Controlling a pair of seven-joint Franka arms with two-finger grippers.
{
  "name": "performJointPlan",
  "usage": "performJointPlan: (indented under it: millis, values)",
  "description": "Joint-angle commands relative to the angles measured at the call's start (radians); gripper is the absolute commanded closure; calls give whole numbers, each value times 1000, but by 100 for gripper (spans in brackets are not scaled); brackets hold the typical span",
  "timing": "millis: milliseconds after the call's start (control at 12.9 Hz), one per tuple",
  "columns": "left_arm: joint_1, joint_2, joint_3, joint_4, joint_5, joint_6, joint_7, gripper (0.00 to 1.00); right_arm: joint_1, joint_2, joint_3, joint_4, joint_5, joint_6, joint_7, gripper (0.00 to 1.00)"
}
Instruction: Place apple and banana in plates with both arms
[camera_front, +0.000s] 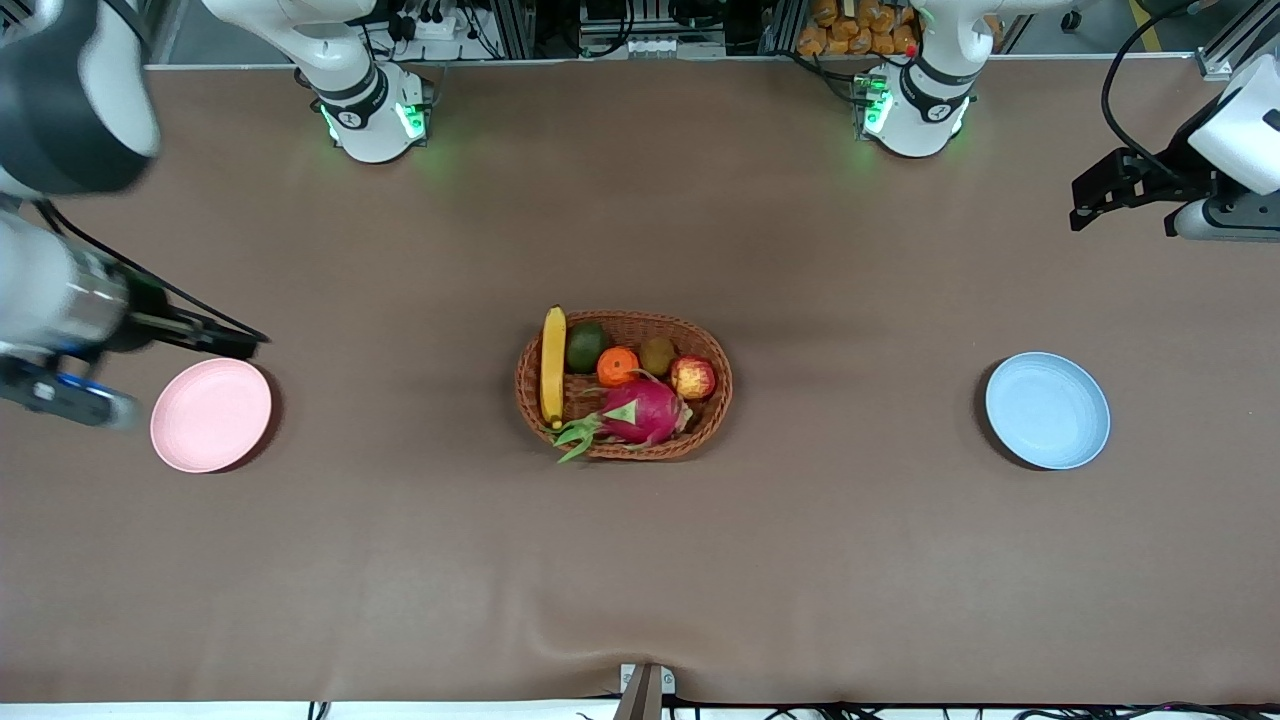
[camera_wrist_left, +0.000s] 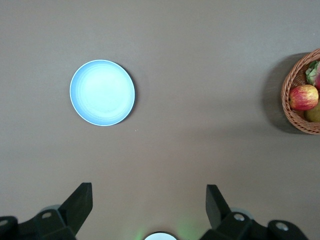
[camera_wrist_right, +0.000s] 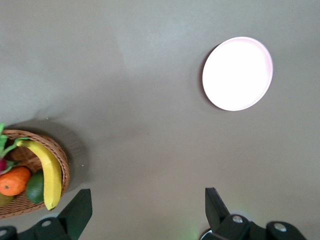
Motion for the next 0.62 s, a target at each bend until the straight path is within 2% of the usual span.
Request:
performJointPlan:
  millis: [0, 155, 309, 387, 541]
  values:
    - [15, -4, -15, 21, 9, -43, -8, 0, -63, -100, 22, -64, 24, -6, -12, 0]
    - [9, 5, -15, 32, 12, -43, -10, 0, -70, -197, 16, -180, 26, 72, -12, 0]
    - [2, 6, -18, 37, 13, -43, -11, 0, -81, -327, 13, -373, 26, 217, -20, 0]
    - [4, 5, -19, 37, 12, -43, -8, 0, -84, -370, 8, -436, 26, 256, -79, 0]
    - [7, 5, -29, 37, 12, -43, -8, 0, -81, -383, -53, -457, 27, 262, -178, 0]
